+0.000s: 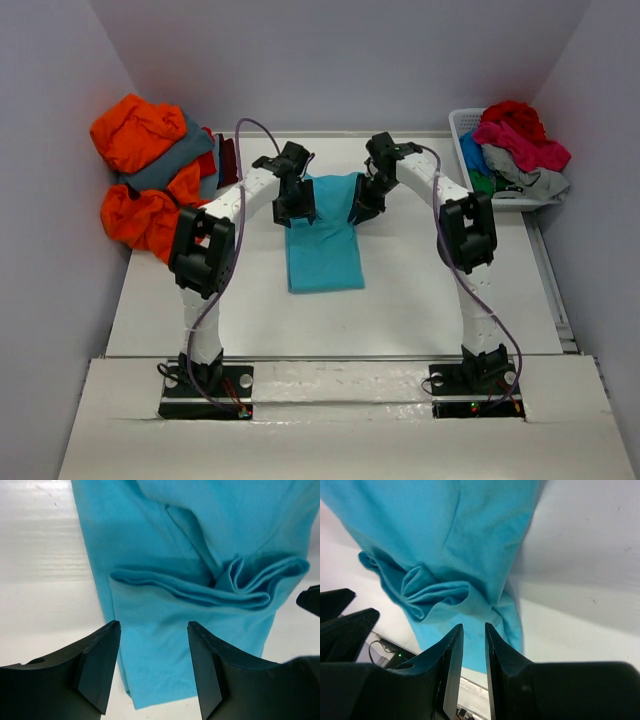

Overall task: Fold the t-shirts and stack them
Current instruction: Fold the rectangle-folded T-shirt at the center of the board, then pick up the 2/3-rectangle-folded T-shirt at the center of the board.

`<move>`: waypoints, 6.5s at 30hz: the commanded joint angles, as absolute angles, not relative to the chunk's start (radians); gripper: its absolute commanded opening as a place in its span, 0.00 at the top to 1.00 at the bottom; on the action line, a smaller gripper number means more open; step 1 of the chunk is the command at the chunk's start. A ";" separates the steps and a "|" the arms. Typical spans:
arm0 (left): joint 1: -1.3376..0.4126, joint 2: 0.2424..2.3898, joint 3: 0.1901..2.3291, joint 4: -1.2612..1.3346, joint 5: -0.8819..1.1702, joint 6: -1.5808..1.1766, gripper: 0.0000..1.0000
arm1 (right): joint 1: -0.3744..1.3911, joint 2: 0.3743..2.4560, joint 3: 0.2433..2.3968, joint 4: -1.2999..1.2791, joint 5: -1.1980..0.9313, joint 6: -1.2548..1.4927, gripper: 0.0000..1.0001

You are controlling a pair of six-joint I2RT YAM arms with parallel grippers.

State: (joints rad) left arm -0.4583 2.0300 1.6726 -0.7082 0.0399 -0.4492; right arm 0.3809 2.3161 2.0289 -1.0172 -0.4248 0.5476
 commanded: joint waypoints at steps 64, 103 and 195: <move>-0.333 1.979 1.442 -0.606 0.262 -0.482 0.32 | 0.330 2.387 1.977 -0.940 -0.500 0.543 0.69; -0.449 1.529 0.937 -0.545 0.336 -0.543 0.31 | 0.311 1.878 1.227 -0.667 -0.669 0.566 0.54; -0.396 1.759 0.904 -0.365 0.423 -0.565 0.18 | 0.311 1.873 1.031 -0.538 -0.660 0.588 0.50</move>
